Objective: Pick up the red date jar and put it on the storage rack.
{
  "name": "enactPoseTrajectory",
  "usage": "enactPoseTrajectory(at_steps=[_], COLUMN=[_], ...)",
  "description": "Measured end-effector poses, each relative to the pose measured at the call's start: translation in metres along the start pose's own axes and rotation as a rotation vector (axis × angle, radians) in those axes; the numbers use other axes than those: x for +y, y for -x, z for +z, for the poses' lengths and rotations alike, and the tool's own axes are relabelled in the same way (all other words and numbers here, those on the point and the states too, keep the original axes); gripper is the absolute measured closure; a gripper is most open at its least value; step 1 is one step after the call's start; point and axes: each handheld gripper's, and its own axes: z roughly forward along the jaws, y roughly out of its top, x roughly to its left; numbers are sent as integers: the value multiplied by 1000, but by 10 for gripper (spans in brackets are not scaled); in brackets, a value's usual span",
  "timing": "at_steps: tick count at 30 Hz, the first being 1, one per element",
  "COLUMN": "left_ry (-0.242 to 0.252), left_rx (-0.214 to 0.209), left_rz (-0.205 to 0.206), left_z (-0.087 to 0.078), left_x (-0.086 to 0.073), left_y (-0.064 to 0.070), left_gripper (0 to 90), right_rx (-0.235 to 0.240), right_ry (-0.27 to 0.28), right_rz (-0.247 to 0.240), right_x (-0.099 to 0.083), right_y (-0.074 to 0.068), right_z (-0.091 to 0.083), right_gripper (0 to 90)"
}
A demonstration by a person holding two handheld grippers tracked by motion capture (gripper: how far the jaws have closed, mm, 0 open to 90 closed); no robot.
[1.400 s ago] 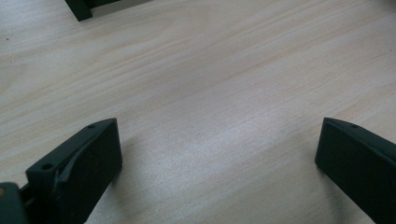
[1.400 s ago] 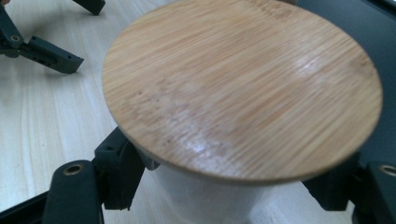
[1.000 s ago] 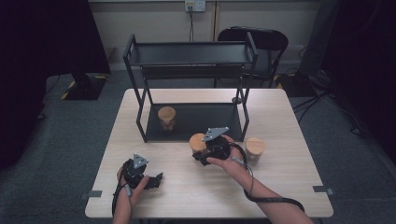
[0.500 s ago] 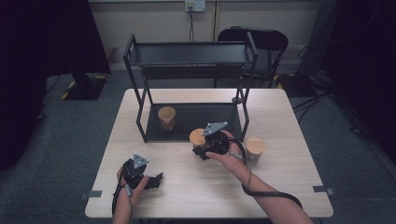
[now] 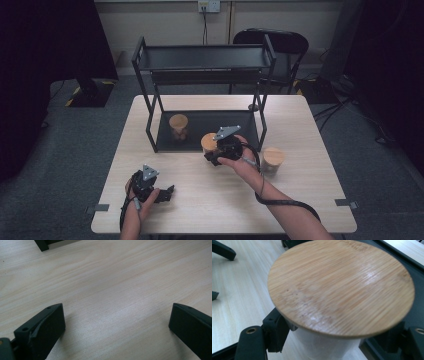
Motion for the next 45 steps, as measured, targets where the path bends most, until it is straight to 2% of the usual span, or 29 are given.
enactPoseTrajectory(at_steps=[31,45], left_ry=[1,1], left_rx=[0,-1], left_rz=[0,0], left_z=[0,0], left_x=[0,0], left_y=[0,0], left_gripper=[2,2], right_rx=[-51,-73], right_ry=[6,5], right_rz=[49,70], right_x=[22,25], right_y=[22,34], right_z=[24,34], right_gripper=[251,251])
